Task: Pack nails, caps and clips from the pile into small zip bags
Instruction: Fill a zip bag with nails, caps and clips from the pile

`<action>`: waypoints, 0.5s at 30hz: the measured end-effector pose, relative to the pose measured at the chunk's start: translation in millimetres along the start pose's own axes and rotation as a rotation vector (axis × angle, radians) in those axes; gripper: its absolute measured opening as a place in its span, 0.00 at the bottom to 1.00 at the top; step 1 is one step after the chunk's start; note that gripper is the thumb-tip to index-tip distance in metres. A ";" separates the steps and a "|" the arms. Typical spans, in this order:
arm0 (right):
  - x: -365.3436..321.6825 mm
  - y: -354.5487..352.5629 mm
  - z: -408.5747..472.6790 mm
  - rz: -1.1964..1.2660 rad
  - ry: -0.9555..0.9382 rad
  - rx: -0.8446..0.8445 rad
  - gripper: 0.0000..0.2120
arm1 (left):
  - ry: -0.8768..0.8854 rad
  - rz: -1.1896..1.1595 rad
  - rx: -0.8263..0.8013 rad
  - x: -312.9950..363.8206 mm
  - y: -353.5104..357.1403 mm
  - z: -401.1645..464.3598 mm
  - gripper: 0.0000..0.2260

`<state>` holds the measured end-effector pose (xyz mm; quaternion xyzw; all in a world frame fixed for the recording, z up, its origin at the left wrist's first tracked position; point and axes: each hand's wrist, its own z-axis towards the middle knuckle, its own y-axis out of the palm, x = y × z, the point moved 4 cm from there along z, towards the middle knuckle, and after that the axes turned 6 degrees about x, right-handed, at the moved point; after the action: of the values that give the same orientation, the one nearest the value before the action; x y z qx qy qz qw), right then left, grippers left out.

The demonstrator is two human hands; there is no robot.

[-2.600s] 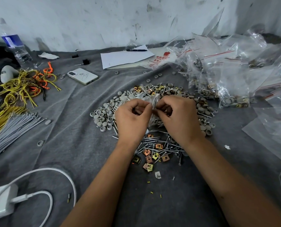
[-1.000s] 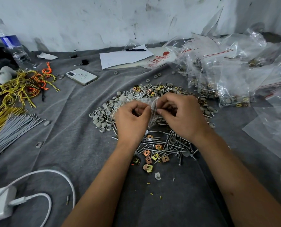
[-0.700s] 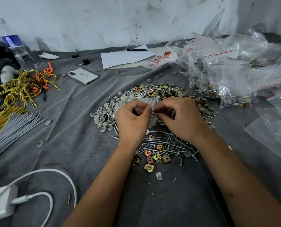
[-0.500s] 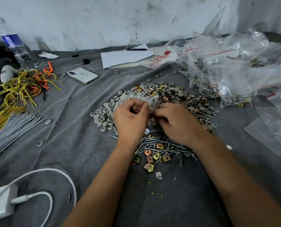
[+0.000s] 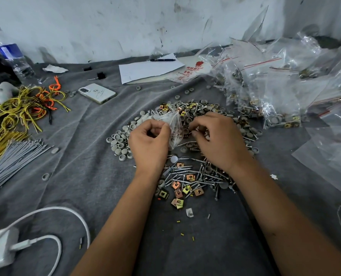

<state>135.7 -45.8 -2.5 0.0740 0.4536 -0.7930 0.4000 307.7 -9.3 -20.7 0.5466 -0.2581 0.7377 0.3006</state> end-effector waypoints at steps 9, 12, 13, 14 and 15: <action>-5.3 17.0 -7.1 -0.160 -0.094 -0.289 0.16 | -0.002 0.005 0.012 -0.9 0.4 1.5 0.07; -6.7 17.9 -6.8 -0.203 -0.115 -0.294 0.16 | 0.002 0.005 0.003 -0.8 0.3 1.5 0.07; -7.8 18.2 -6.9 -0.207 -0.120 -0.286 0.15 | 0.007 0.011 -0.001 -0.7 0.2 1.6 0.07; -8.6 17.7 -6.6 -0.186 -0.115 -0.262 0.13 | 0.008 0.017 -0.007 -0.8 0.4 1.7 0.06; -8.9 15.6 -5.8 -0.137 -0.092 -0.221 0.11 | 0.005 0.018 -0.013 -0.9 1.0 1.7 0.06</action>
<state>151.2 -40.5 -11.9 -0.0382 0.5233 -0.7663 0.3708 308.3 -11.4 -21.2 0.5404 -0.2673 0.7400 0.2982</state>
